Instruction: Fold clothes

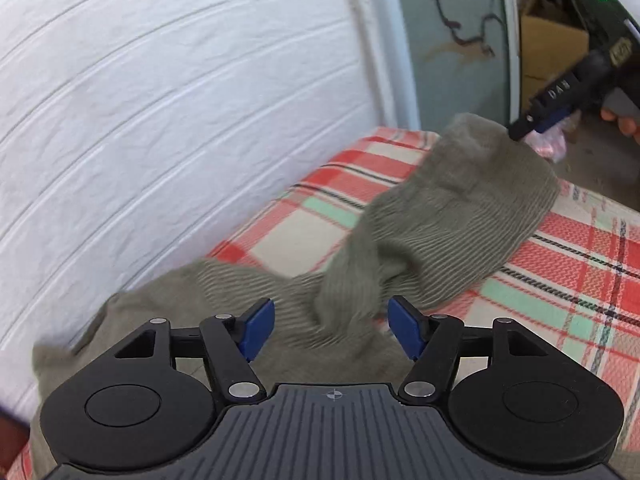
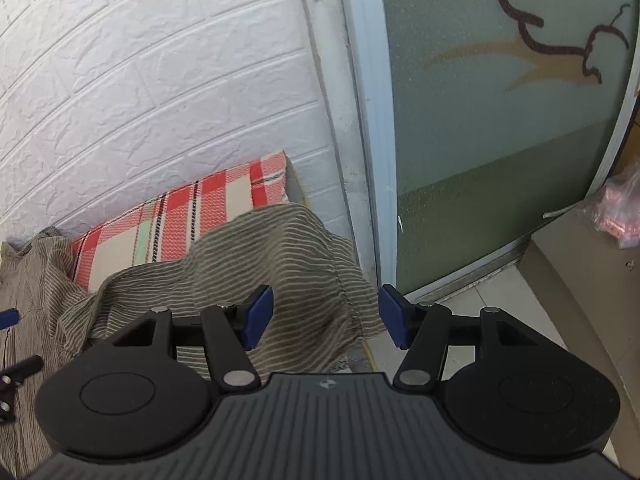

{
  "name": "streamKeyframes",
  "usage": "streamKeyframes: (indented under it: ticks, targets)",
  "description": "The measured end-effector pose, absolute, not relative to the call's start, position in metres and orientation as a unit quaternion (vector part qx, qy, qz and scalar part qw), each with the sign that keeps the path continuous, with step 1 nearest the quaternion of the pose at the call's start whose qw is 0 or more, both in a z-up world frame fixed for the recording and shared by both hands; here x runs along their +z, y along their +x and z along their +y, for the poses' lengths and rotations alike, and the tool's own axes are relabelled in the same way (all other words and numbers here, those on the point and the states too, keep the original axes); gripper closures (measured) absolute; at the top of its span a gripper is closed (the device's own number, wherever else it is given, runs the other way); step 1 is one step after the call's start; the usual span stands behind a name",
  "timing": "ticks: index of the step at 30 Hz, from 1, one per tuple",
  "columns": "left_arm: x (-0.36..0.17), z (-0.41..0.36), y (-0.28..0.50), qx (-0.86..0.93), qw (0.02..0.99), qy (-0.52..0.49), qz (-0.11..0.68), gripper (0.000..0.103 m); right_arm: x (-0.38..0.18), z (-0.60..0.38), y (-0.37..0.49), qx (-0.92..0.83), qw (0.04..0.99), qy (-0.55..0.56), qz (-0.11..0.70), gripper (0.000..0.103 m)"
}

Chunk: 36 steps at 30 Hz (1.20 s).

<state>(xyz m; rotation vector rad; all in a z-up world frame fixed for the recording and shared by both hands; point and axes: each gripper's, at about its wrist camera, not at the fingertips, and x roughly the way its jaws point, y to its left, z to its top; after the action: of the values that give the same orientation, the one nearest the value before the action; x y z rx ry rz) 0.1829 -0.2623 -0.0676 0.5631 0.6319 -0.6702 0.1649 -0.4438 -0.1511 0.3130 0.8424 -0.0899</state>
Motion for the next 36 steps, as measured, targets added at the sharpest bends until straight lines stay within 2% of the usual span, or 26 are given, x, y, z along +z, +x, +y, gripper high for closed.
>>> streamKeyframes:
  ticks: [7, 9, 10, 11, 12, 13, 14, 17, 21, 23, 26, 32, 33, 34, 35, 36]
  targets:
    - [-0.099, -0.299, 0.21, -0.299, 0.849, 0.258, 0.352, 0.039, -0.175, -0.484, 0.175, -0.05, 0.87, 0.263, 0.413, 0.038]
    - [-0.105, -0.3, 0.213, -0.292, 0.845, 0.265, 0.361, 0.057, -0.182, -0.487, 0.178, -0.041, 0.861, 0.282, 0.42, 0.038]
    - [-0.106, -0.299, 0.215, -0.287, 0.845, 0.267, 0.364, 0.077, -0.185, -0.488, 0.178, -0.037, 0.858, 0.29, 0.422, 0.041]
    - [-0.107, -0.297, 0.218, -0.281, 0.846, 0.269, 0.365, 0.093, -0.186, -0.488, 0.179, -0.025, 0.858, 0.289, 0.423, 0.064]
    - [-0.106, -0.295, 0.221, -0.277, 0.847, 0.264, 0.369, 0.097, -0.184, -0.486, 0.179, -0.014, 0.861, 0.283, 0.423, 0.092]
    - [-0.103, -0.291, 0.225, -0.274, 0.849, 0.253, 0.375, 0.101, -0.181, -0.484, 0.178, -0.005, 0.863, 0.275, 0.423, 0.093]
    - [-0.099, -0.287, 0.228, -0.272, 0.852, 0.237, 0.379, 0.102, -0.173, -0.481, 0.175, 0.001, 0.873, 0.266, 0.409, 0.097]
    - [-0.081, -0.273, 0.229, -0.267, 0.868, 0.194, 0.37, 0.103, -0.144, -0.475, 0.159, 0.017, 0.906, 0.24, 0.348, 0.097]
    - [-0.067, -0.258, 0.219, -0.266, 0.882, 0.182, 0.342, 0.103, -0.097, -0.472, 0.108, 0.054, 0.954, 0.17, 0.24, 0.098]
    - [-0.068, -0.253, 0.213, -0.265, 0.883, 0.183, 0.342, 0.103, -0.085, -0.47, 0.074, 0.077, 0.964, 0.139, 0.215, 0.098]
    - [-0.074, -0.249, 0.205, -0.264, 0.88, 0.195, 0.344, 0.103, -0.093, -0.463, 0.037, 0.095, 0.957, 0.122, 0.247, 0.098]
    - [-0.094, -0.248, 0.193, -0.256, 0.869, 0.23, 0.357, 0.098, -0.151, -0.432, -0.012, 0.104, 0.926, 0.078, 0.353, 0.098]
    - [-0.096, -0.247, 0.191, -0.256, 0.868, 0.234, 0.355, 0.094, -0.16, -0.428, -0.021, 0.104, 0.922, 0.079, 0.364, 0.098]
    - [-0.098, -0.246, 0.189, -0.255, 0.868, 0.238, 0.354, 0.077, -0.168, -0.426, -0.028, 0.105, 0.917, 0.089, 0.375, 0.098]
    - [-0.099, -0.246, 0.187, -0.254, 0.867, 0.243, 0.354, 0.071, -0.176, -0.425, -0.034, 0.105, 0.91, 0.101, 0.387, 0.095]
    - [-0.101, -0.246, 0.186, -0.253, 0.866, 0.247, 0.354, 0.07, -0.181, -0.425, -0.038, 0.107, 0.904, 0.111, 0.4, 0.091]
